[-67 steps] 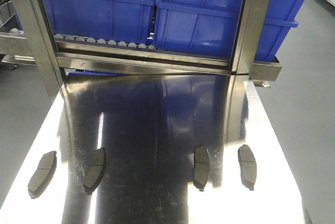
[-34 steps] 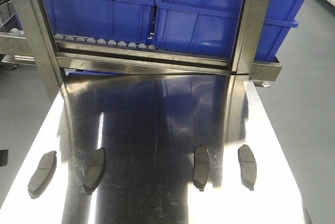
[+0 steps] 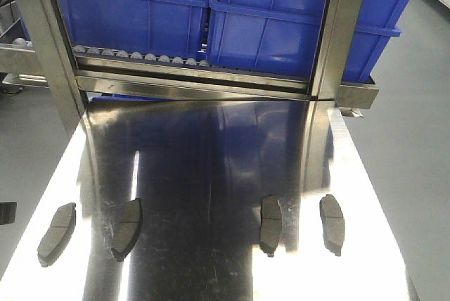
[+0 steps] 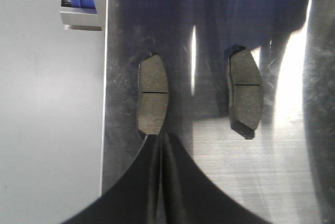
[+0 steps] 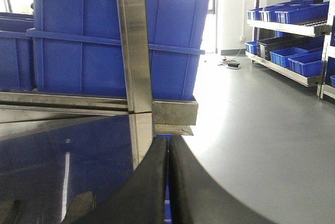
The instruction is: Move and align brake pads A on conveyor
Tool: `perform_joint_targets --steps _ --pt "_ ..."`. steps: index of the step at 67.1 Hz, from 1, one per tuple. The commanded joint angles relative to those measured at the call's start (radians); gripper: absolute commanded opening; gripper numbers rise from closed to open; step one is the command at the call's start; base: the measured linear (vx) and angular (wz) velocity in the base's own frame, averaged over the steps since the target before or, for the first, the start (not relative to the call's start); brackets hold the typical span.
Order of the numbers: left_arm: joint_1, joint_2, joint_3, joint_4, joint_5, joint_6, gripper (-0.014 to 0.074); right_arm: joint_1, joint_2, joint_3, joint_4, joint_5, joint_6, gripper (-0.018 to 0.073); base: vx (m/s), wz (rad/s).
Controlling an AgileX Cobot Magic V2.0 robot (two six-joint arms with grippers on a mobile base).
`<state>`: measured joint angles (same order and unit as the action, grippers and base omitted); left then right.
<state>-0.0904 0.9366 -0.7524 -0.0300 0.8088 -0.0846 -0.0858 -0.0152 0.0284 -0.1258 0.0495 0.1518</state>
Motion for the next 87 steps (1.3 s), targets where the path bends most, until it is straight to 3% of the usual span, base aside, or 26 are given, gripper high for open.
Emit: perform_joint_targets --steps 1,18,33,49,64,79,87 --pt "0.001 -0.006 -0.03 0.005 -0.054 -0.001 0.0029 -0.004 -0.007 0.011 -0.008 -0.072 -0.009 -0.0012 0.0 0.0" --pt "0.001 -0.006 -0.03 0.005 -0.029 0.0 0.0225 -0.004 -0.007 0.011 -0.008 -0.072 -0.009 -0.0012 0.0 0.0" --pt "0.001 -0.008 -0.03 0.01 -0.027 0.061 0.0401 -0.004 -0.007 0.011 -0.008 -0.072 -0.009 -0.0012 0.0 0.0" --pt "0.001 -0.008 -0.029 -0.017 -0.043 0.074 0.0409 -0.004 -0.007 0.011 -0.008 -0.072 -0.009 -0.0012 0.0 0.0" --pt "0.001 -0.004 -0.031 -0.052 -0.223 0.075 0.0409 -0.004 -0.007 0.011 -0.008 -0.072 -0.009 -0.0012 0.0 0.0" --pt "0.001 0.171 -0.122 -0.06 -0.094 0.153 0.0409 -0.004 -0.007 0.011 -0.008 -0.072 -0.009 -0.0012 0.0 0.0" --pt "0.001 0.287 -0.167 -0.058 -0.09 0.163 0.0409 -0.004 -0.007 0.011 -0.008 -0.072 -0.009 -0.0012 0.0 0.0"
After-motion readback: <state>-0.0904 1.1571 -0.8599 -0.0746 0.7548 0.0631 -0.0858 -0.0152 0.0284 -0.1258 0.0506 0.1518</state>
